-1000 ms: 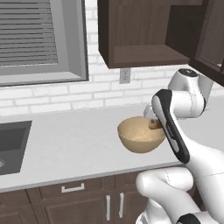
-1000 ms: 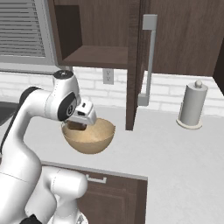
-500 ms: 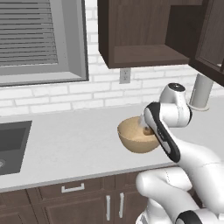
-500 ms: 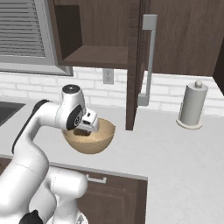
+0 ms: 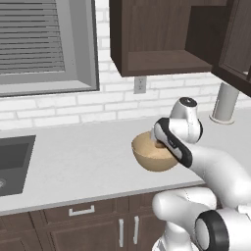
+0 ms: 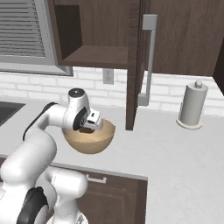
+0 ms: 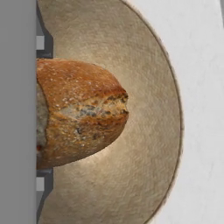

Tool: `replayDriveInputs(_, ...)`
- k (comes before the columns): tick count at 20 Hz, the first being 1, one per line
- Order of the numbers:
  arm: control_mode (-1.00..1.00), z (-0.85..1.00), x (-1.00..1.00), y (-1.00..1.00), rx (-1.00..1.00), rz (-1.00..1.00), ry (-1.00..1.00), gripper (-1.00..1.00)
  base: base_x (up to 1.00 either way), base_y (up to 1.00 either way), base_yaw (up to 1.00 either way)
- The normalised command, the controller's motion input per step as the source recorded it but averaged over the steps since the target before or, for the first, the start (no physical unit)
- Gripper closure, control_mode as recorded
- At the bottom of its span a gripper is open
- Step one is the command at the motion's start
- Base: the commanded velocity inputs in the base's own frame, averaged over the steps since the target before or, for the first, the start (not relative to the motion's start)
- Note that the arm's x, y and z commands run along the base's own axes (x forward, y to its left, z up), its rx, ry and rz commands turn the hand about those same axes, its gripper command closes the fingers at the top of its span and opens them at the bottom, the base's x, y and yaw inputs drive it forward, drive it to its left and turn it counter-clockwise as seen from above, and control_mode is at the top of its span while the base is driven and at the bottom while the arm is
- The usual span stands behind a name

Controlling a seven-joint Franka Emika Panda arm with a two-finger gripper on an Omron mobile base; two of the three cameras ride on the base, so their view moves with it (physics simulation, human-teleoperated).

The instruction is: Open the cabinet, pick up the bread from the cabinet and place it in the basket. Then move the basket to the dining counter.

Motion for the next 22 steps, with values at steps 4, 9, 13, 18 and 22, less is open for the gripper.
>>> replayDriveInputs(4,-1.0,-0.31,0.19,0.0,0.0,0.0,-0.01,1.0,0.0,0.0,0.0)
replayDriveInputs(9,-1.0,-0.41,0.0,0.0,0.0,0.0,-0.01,1.0,0.0,0.0,0.0)
replayDriveInputs(13,-1.0,-0.26,0.0,0.0,0.0,0.0,0.0,1.0,0.0,0.0,0.0)
replayDriveInputs(18,-1.0,-0.1,0.03,0.0,0.0,0.0,-0.02,1.0,0.0,0.0,0.0)
replayDriveInputs(22,-1.0,-0.01,0.18,0.0,0.0,0.0,0.0,1.0,0.0,0.0,0.0)
